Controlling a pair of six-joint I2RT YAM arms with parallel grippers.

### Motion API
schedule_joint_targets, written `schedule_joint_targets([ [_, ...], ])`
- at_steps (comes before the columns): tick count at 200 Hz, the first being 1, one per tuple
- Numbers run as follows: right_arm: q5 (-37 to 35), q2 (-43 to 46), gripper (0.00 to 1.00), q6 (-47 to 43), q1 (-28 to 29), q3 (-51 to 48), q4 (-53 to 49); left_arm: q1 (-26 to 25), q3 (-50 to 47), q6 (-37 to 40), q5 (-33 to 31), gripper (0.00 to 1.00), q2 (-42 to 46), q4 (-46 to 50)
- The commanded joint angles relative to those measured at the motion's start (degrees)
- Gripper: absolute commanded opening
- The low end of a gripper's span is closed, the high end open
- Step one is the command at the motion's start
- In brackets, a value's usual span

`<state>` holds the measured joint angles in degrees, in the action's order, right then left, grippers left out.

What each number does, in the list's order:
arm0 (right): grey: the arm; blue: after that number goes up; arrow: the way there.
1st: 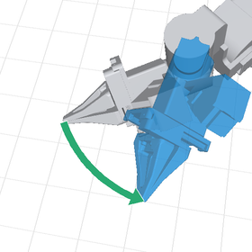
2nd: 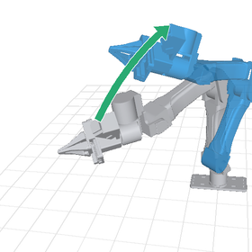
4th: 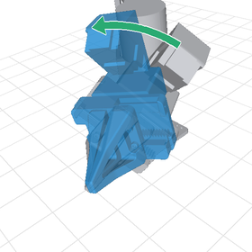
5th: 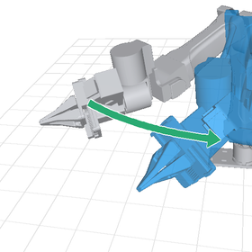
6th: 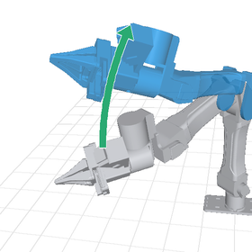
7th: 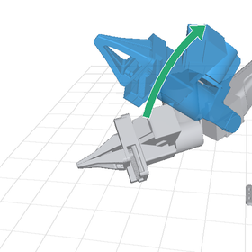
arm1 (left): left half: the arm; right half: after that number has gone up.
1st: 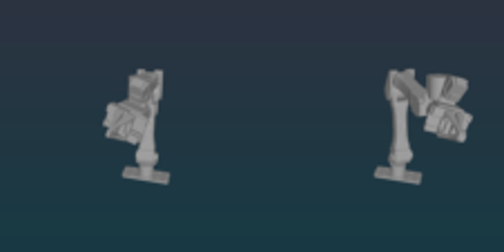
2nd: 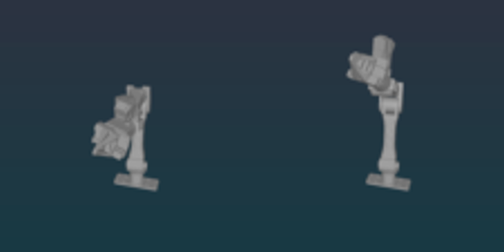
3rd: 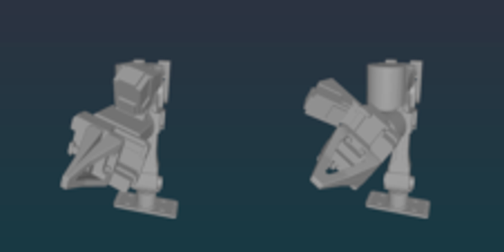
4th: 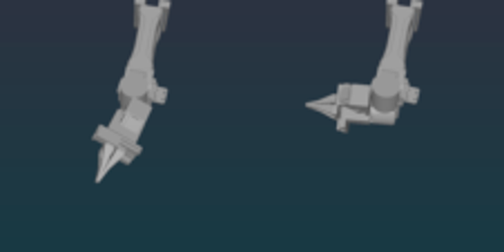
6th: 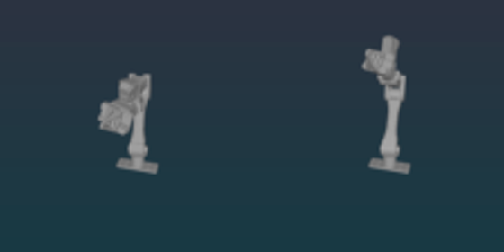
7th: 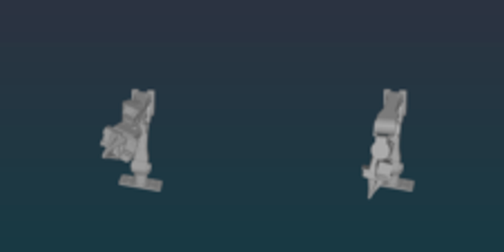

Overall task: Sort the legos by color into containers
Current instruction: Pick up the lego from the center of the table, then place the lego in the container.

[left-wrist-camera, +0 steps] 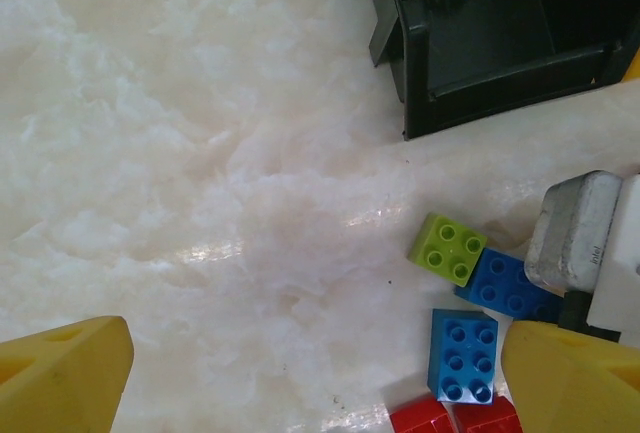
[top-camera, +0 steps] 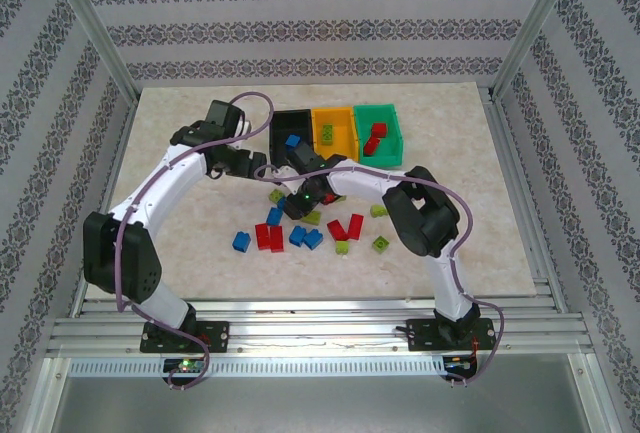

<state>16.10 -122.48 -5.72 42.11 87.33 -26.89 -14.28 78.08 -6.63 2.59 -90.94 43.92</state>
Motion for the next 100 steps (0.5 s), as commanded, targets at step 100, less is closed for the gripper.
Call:
schedule_joint_targets([
  [100, 6.7, 6.6, 0.31, 24.2, -11.9, 3.3, 16.7, 4.4, -2.5, -3.5, 8.2, 0.95, 1.2, -5.1],
])
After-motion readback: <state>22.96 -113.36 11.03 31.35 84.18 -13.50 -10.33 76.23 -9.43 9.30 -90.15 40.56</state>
